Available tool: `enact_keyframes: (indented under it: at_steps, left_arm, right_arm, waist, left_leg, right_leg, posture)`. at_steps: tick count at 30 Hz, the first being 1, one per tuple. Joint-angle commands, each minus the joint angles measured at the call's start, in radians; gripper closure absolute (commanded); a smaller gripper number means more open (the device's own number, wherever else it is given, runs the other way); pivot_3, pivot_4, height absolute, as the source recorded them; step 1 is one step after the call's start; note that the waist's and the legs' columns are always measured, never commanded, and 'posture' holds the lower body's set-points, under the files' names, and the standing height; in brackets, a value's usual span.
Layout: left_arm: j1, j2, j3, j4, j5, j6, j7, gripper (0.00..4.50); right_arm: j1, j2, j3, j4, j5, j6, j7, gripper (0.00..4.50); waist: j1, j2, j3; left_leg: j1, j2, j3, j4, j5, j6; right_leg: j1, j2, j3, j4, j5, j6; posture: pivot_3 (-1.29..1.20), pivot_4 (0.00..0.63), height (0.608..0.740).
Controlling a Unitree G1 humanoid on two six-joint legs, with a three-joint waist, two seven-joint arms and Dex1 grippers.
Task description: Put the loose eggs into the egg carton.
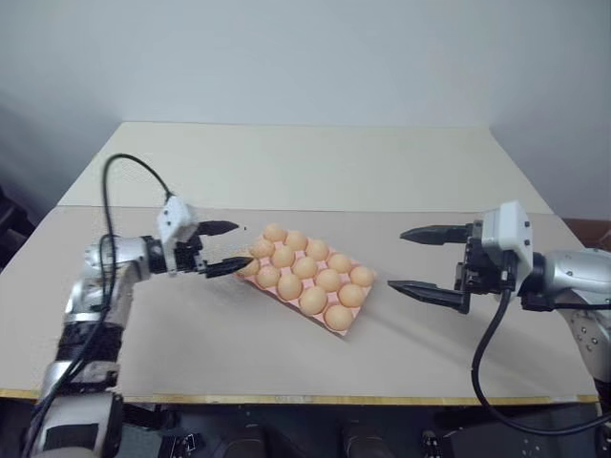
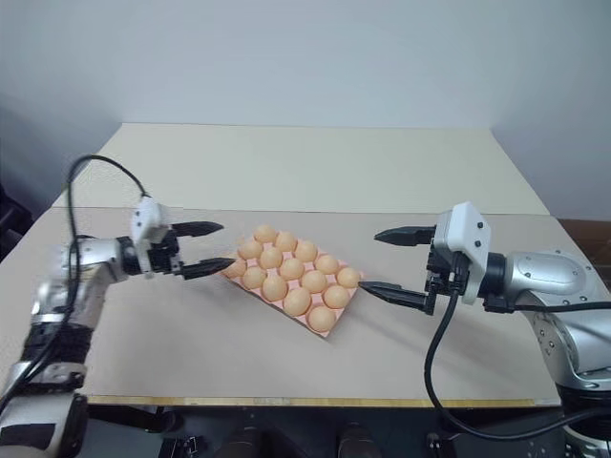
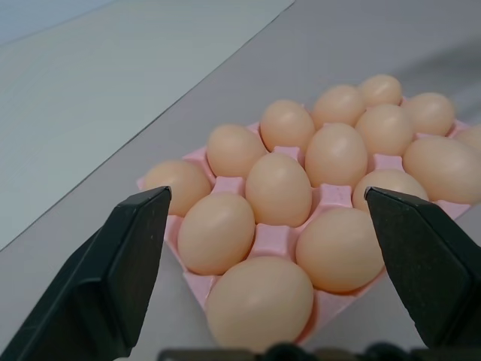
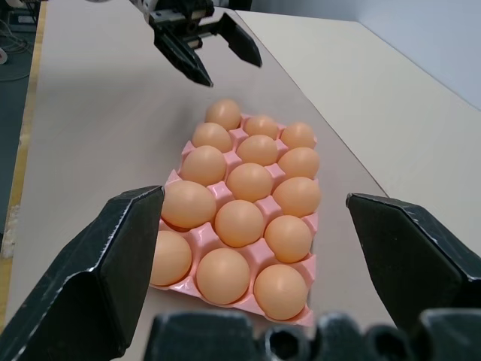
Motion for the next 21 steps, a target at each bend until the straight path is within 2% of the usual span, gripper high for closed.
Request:
enact_keyframes:
  at_steps: [1, 6, 12, 16, 21]
  left_arm:
    - [0.12, 0.106, 0.094, -0.169, -0.076, 0.07, -0.036, 0.02]
    - [0.311, 0.192, 0.275, -0.381, -0.177, 0.205, 0.033, 0.02]
    - [0.533, 0.183, 0.524, -0.62, -0.294, 0.367, 0.153, 0.02]
    - [0.591, 0.156, 0.584, -0.711, -0.349, 0.421, 0.238, 0.02]
    - [0.612, 0.146, 0.597, -0.761, -0.392, 0.451, 0.303, 0.02]
  right_arm:
    - [-0.034, -0.001, -0.009, 0.013, 0.002, -0.028, 0.015, 0.0]
    - [-0.027, -0.001, -0.005, 0.045, -0.019, -0.056, 0.036, 0.0]
    - [-0.016, -0.004, -0.001, 0.063, -0.017, -0.064, 0.064, 0.0]
    - [-0.009, 0.009, 0.012, 0.067, -0.025, -0.067, 0.064, 0.0]
    - [-0.023, 0.022, 0.026, 0.072, -0.031, -0.065, 0.06, 0.0]
  waist:
    - [-0.01, 0.0, 0.0]
    - [-0.011, 0.0, 0.0]
    - [-0.015, 0.0, 0.0]
    - [-0.011, 0.0, 0.0]
    - [-0.013, 0.0, 0.0]
  left_leg:
    - [0.0, 0.0, 0.0, 0.0, 0.0, 0.0]
    - [0.001, 0.001, 0.0, 0.0, 0.0, 0.0]
    - [0.0, 0.001, 0.001, -0.001, 0.0, 0.0]
    - [0.002, 0.001, 0.001, -0.001, 0.0, 0.0]
    - [0.003, 0.001, 0.001, -0.001, 0.0, 0.0]
  right_leg:
    - [0.0, 0.0, 0.0, 0.0, 0.0, 0.0]
    - [0.0, 0.0, 0.0, 0.0, 0.0, 0.0]
    - [0.0, 0.0, 0.0, -0.001, 0.0, 0.0]
    - [0.002, 0.0, 0.0, -0.001, 0.0, 0.0]
    - [0.003, 0.0, 0.0, -0.001, 0.0, 0.0]
  posture:
    - [0.0, 0.15, 0.74]
    - [0.0, 0.15, 0.74]
    - [0.0, 0.15, 0.74]
    - [0.0, 0.15, 0.74]
    - [0.0, 0.15, 0.74]
